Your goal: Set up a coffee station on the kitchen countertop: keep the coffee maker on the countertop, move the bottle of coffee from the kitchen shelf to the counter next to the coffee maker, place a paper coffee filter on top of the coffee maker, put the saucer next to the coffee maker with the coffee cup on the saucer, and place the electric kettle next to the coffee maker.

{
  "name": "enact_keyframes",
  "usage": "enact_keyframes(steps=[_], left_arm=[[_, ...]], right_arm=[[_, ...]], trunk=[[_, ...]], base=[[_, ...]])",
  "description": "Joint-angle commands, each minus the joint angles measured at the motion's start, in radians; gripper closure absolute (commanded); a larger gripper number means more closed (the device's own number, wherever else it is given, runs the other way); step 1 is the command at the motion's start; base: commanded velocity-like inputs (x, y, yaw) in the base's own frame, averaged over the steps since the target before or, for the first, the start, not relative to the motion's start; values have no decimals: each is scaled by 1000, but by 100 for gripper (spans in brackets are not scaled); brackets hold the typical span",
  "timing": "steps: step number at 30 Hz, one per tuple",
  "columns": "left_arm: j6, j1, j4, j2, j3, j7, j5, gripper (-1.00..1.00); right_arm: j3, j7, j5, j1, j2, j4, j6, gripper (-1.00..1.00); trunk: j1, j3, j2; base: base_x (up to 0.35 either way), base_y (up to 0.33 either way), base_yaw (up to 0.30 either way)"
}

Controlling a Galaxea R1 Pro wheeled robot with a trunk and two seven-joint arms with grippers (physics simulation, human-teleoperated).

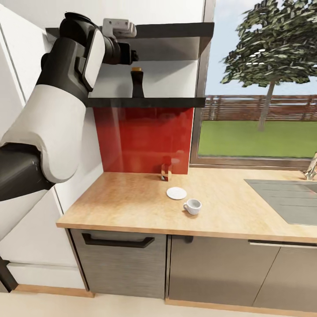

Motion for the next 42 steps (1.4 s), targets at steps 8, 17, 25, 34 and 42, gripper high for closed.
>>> enact_keyframes(steps=[8,17,25,34,42], left_arm=[[-26,0,37,0,-1,-6,-8,-100],[-31,0,43,0,-1,-6,-8,-100],[-31,-1,35,0,-2,-6,-8,-100],[-27,0,-40,0,0,111,-11,-100],[-30,3,-51,0,2,210,-9,-100]], right_arm=[[1,0,0,-1,0,4,-7,-100],[2,1,5,15,2,5,-6,-100],[3,1,92,44,2,5,-6,-100],[3,0,132,47,2,5,-8,-100],[3,0,135,47,1,5,-8,-100]], trunk=[[0,-1,-1],[0,-1,-1],[0,-1,-1],[0,-1,-1],[0,-1,-1]], base=[[167,-30,0],[133,-91,0],[120,-60,0],[130,-7,0],[24,0,0]])
